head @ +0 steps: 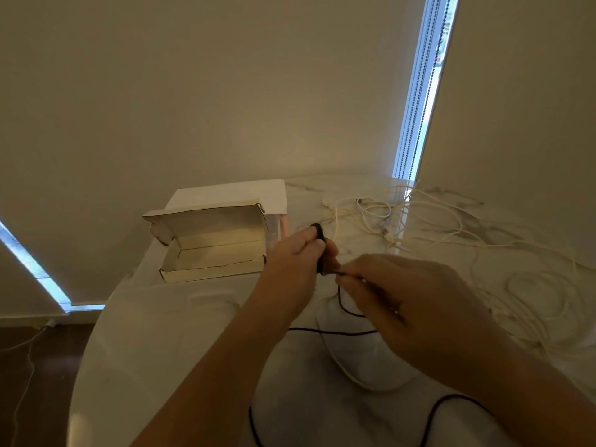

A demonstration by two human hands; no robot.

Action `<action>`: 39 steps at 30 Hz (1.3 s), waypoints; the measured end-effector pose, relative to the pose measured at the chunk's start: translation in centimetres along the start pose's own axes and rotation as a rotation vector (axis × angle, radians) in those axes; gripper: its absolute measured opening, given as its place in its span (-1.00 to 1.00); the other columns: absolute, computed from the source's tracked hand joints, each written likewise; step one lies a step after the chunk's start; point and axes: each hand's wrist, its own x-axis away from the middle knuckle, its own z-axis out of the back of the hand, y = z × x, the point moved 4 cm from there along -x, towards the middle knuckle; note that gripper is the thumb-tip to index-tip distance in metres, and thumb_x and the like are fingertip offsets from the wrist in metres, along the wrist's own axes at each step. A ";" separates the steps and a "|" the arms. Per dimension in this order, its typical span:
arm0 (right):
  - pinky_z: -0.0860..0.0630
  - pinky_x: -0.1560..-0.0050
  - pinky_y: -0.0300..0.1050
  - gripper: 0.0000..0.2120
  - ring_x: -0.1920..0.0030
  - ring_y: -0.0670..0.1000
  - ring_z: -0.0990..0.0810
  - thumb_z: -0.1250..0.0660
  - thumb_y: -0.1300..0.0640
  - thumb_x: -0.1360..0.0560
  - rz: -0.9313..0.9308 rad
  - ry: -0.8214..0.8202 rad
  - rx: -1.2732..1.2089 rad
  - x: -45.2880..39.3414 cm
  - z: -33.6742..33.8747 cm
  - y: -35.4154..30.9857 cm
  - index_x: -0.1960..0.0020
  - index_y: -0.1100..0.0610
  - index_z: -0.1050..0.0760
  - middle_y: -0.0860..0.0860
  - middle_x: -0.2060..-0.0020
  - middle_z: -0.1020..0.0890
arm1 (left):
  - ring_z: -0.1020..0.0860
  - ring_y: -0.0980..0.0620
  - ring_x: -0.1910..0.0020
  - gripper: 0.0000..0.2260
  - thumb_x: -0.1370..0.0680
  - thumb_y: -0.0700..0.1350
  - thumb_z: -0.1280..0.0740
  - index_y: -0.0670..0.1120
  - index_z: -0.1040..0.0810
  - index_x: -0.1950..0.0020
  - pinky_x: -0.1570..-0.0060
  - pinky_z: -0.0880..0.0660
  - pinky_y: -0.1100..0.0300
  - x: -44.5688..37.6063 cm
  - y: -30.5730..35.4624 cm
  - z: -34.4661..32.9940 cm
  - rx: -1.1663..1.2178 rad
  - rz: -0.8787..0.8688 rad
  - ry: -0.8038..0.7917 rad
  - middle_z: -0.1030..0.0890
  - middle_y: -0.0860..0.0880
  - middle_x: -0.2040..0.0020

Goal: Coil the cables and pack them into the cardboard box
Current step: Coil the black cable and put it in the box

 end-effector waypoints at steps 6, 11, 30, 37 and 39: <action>-0.49 0.23 -0.25 -0.79 0.25 -0.10 -0.55 -0.17 -0.06 -0.62 -0.095 0.185 0.039 -0.4 1.1 2.4 -0.10 -0.07 -0.55 -0.19 0.15 -0.61 | -0.58 0.05 0.32 -0.72 -0.67 -0.27 -0.09 -0.28 -0.56 -0.19 0.24 -0.52 0.22 0.9 -0.2 -1.5 -0.072 0.126 -0.291 -0.62 -0.09 0.25; -0.52 0.28 -0.02 -0.78 0.25 -0.03 -0.55 -0.21 -0.15 -0.57 -0.214 0.226 0.071 -0.7 1.5 4.8 0.00 -0.06 -0.57 -0.11 0.22 -0.61 | -0.37 0.06 0.36 -0.65 -0.66 -0.26 -0.04 -0.32 -0.60 -0.18 0.34 -0.33 0.25 1.7 0.5 -2.0 0.111 0.203 -0.447 -0.45 -0.10 0.30; -0.49 0.29 -0.23 -0.74 0.38 -0.10 -0.56 -0.10 -0.15 -0.61 -0.347 -0.118 -0.275 0.0 -3.8 4.6 -0.17 -0.23 -0.53 -0.09 0.35 -0.61 | -0.31 0.13 0.35 -0.66 -0.67 -0.20 -0.08 -0.31 -0.46 -0.35 0.22 -0.31 0.21 0.1 2.0 0.9 0.729 0.065 -0.179 -0.40 0.01 0.26; -0.38 0.22 -0.35 -0.63 0.30 -0.23 -0.52 -0.09 -0.19 -0.61 -0.236 -0.264 -0.152 0.7 -4.7 2.3 -0.39 -0.26 -0.37 -0.21 0.35 -0.53 | -0.44 0.13 0.31 -0.71 -0.68 -0.24 -0.13 -0.34 -0.42 -0.35 0.19 -0.44 0.26 -0.8 1.4 2.2 0.693 -0.017 -0.011 -0.51 -0.03 0.19; -0.41 0.23 -0.30 -0.67 0.34 -0.20 -0.50 -0.09 -0.22 -0.60 -0.209 -0.287 -0.124 0.9 -4.5 1.8 -0.31 -0.25 -0.43 -0.18 0.38 -0.52 | -0.47 0.11 0.28 -0.75 -0.67 -0.28 -0.13 -0.32 -0.45 -0.30 0.18 -0.48 0.28 -0.7 1.2 1.9 0.666 -0.041 -0.004 -0.52 -0.05 0.17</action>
